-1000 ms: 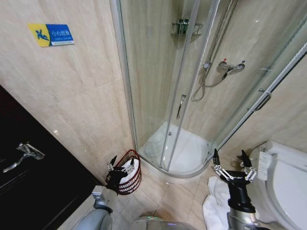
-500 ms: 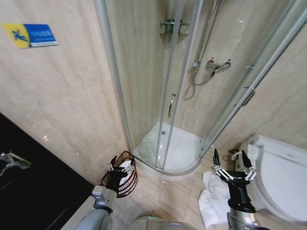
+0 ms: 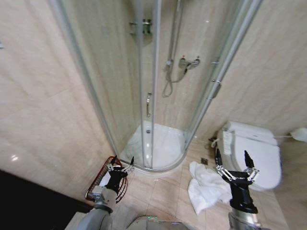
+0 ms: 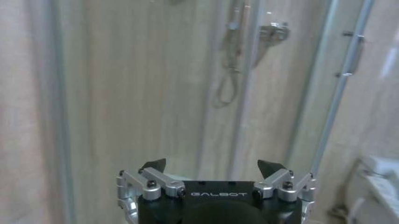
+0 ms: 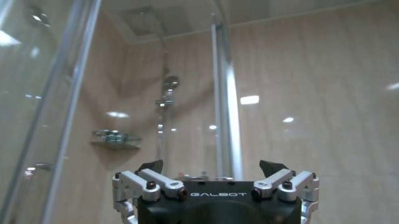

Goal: Discard the used towel into the hamper.

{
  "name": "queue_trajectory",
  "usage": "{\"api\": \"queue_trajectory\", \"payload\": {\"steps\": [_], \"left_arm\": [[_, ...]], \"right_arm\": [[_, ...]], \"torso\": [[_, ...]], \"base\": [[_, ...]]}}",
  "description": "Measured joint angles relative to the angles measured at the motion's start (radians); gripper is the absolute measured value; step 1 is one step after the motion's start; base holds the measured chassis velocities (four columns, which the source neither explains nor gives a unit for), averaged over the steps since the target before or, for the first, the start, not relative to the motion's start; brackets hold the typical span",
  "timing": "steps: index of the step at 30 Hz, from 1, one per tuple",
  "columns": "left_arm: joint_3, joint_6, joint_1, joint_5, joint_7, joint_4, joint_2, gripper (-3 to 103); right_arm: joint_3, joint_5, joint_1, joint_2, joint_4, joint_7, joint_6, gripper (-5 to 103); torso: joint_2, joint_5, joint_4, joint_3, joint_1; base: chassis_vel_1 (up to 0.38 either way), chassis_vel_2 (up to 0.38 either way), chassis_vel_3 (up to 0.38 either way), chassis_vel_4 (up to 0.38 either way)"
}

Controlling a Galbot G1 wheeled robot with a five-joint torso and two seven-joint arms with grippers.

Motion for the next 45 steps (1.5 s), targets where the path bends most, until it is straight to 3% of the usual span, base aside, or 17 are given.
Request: {"api": "queue_trajectory", "payload": {"steps": [26, 41, 43, 45], "left_arm": [[0.0, 0.0, 0.0, 0.0, 0.0, 0.0, 0.0, 99], [0.0, 0.0, 0.0, 0.0, 0.0, 0.0, 0.0, 99], [0.0, 0.0, 0.0, 0.0, 0.0, 0.0, 0.0, 99], [0.0, 0.0, 0.0, 0.0, 0.0, 0.0, 0.0, 99]], "right_arm": [[-0.007, 0.034, -0.01, 0.01, -0.007, -0.031, 0.024, 100], [-0.01, 0.033, -0.012, 0.008, -0.002, -0.037, 0.025, 100], [-0.01, 0.033, -0.012, 0.008, -0.003, -0.039, 0.025, 100], [-0.01, 0.033, -0.012, 0.008, -0.003, -0.039, 0.025, 100]], "torso": [[0.0, 0.0, 0.0001, 0.0, 0.0], [0.0, -0.0004, -0.0002, 0.0, 0.0], [0.0, 0.0009, 0.0001, 0.0, 0.0], [0.0, -0.0007, 0.0001, 0.0, 0.0]], "base": [[-0.023, -0.03, -0.025, -0.022], [-0.169, -0.164, 0.177, 0.171], [-0.283, -0.248, 0.257, 0.249], [-0.295, -0.262, 0.28, 0.281]]}}
